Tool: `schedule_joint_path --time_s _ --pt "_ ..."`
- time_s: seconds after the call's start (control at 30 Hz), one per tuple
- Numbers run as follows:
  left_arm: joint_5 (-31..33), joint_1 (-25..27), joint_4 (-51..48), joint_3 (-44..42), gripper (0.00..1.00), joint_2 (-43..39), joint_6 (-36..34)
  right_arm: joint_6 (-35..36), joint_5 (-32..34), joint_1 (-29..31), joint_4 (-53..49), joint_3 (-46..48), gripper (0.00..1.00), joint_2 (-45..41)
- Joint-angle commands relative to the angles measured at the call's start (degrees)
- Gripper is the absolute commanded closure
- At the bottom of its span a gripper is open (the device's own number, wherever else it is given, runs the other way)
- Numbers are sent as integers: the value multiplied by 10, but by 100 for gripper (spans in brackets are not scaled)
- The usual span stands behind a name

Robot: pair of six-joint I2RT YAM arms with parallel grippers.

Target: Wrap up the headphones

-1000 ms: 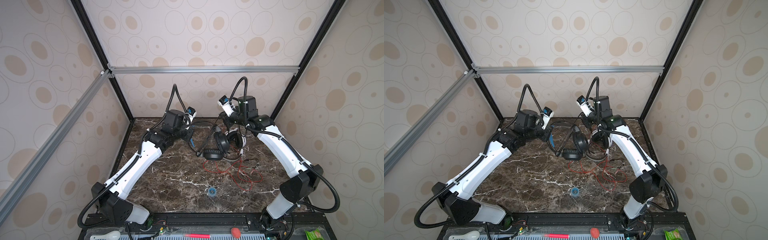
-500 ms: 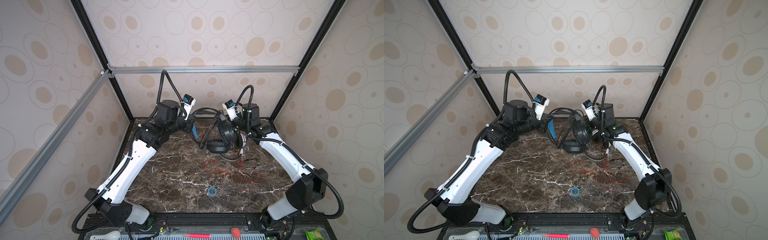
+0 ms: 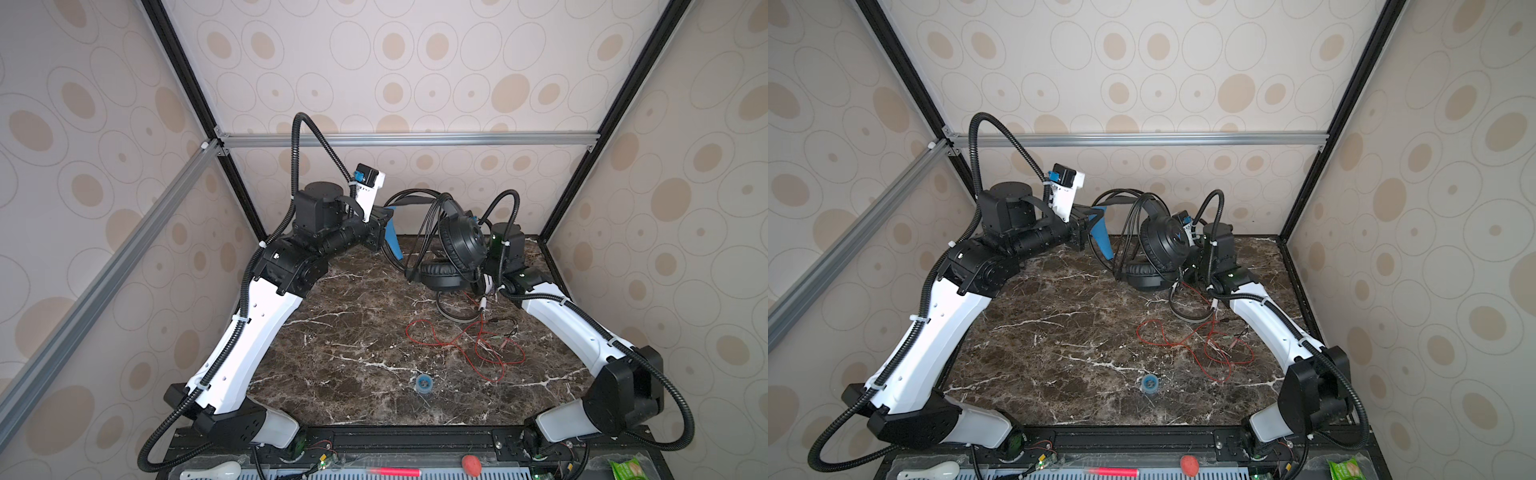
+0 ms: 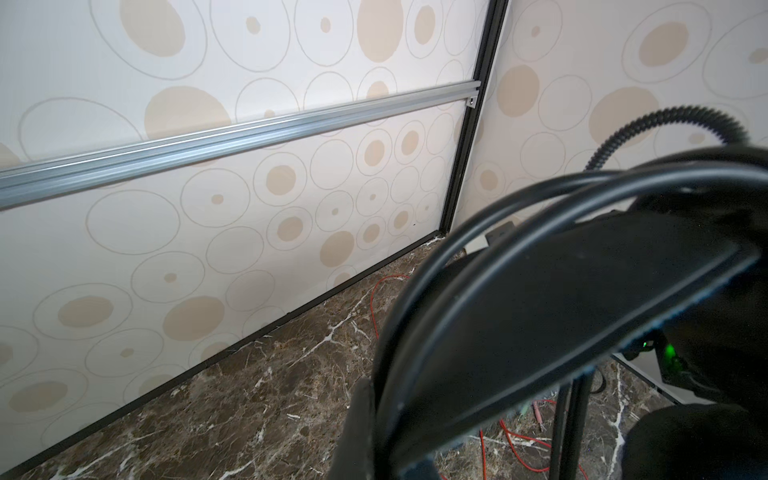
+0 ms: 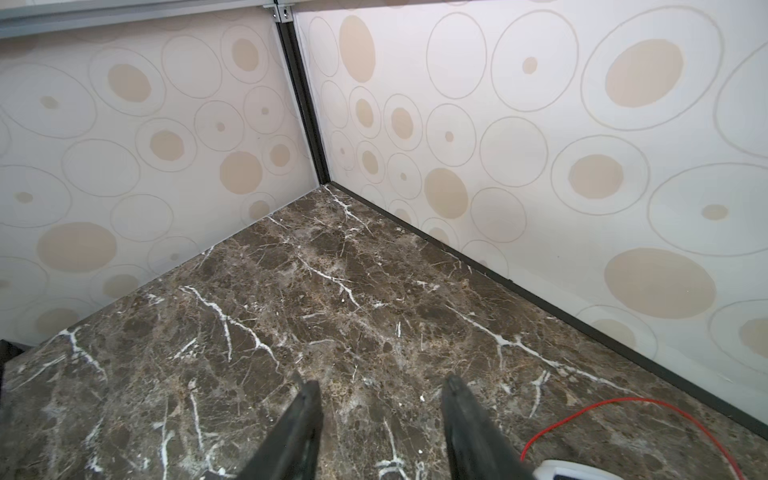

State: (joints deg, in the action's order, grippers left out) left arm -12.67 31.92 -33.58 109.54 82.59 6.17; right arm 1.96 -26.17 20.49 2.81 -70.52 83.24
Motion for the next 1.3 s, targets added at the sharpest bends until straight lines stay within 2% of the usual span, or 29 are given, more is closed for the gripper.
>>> schedule_joint_path --time_s 0.0,0.2,0.8,1.03,1.27 --pt "-20 3 39 38 100 -1 36 -23 -28 -3 42 27 51 -25" --pt "-20 3 42 42 100 4 43 -46 -35 -3 48 64 53 -38" --pt "-13 1 59 43 100 20 50 -20 1 -3 -20 156 59 -111" --pt "-20 0 62 41 100 21 53 -43 3 -3 36 182 59 -91" --pt "-19 0 62 35 100 16 56 -69 8 -3 81 165 59 -53"
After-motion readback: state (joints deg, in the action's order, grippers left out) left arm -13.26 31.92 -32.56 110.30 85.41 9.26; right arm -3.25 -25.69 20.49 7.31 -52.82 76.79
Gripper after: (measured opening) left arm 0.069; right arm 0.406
